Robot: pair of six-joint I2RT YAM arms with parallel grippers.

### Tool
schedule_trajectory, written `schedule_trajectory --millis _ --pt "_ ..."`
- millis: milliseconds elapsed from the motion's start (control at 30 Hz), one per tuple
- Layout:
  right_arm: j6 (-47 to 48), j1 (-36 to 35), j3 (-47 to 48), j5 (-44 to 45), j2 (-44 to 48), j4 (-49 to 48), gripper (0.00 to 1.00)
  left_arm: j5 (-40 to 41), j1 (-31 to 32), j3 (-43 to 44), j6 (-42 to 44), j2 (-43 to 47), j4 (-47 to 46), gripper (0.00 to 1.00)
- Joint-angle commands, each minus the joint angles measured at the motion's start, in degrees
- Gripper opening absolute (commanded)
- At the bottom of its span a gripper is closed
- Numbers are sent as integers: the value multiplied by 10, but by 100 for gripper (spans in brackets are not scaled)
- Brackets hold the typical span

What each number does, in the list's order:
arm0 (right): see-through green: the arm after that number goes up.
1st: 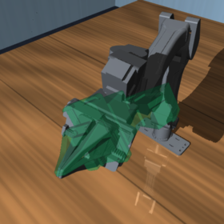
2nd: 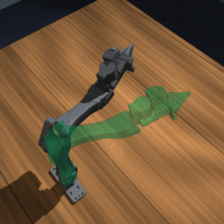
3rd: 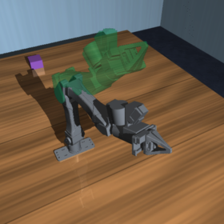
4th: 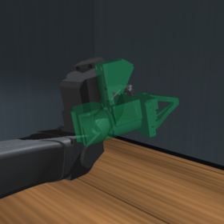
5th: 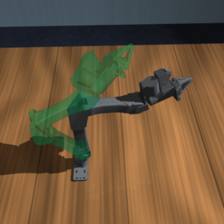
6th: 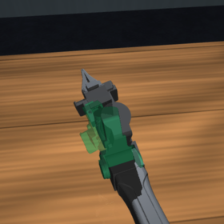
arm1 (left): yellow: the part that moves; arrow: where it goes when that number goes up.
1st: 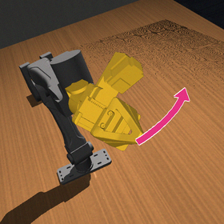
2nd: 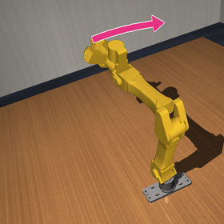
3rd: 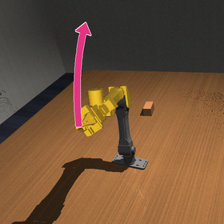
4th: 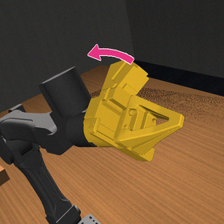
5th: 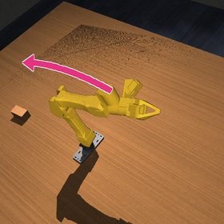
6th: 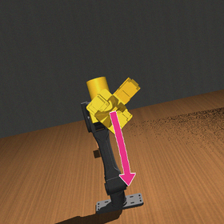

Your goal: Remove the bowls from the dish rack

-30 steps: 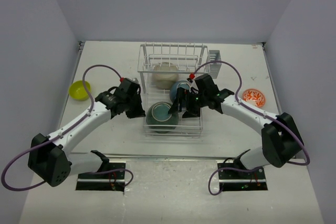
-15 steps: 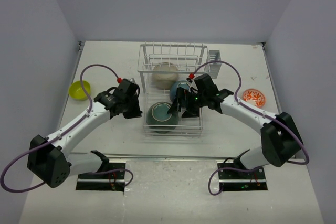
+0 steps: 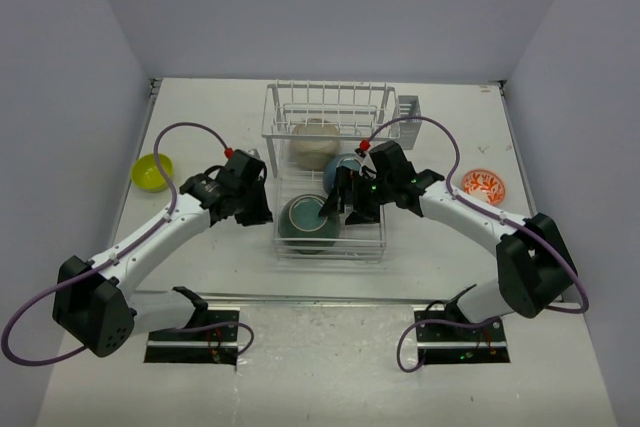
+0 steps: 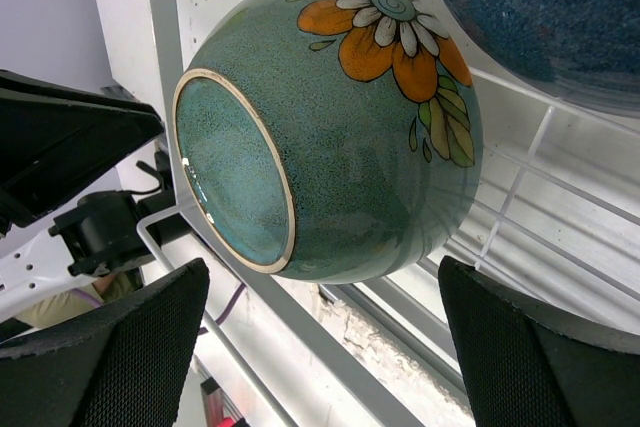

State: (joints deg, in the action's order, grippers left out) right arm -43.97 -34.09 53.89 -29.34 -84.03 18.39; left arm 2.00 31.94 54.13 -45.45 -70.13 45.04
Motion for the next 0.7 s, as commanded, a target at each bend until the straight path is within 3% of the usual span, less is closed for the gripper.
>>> schedule_trajectory --millis 0,367,667 --pt "-19 -10 -10 -12 -17 15 95 -9 -2 -1 2 8 -22 22" --pt "-22 -13 -6 -5 -21 20 95 -17 -2 -13 3 -4 -37 20" --pt "-17 -24 11 22 -24 43 95 -35 -1 -38 5 -24 -47 4"
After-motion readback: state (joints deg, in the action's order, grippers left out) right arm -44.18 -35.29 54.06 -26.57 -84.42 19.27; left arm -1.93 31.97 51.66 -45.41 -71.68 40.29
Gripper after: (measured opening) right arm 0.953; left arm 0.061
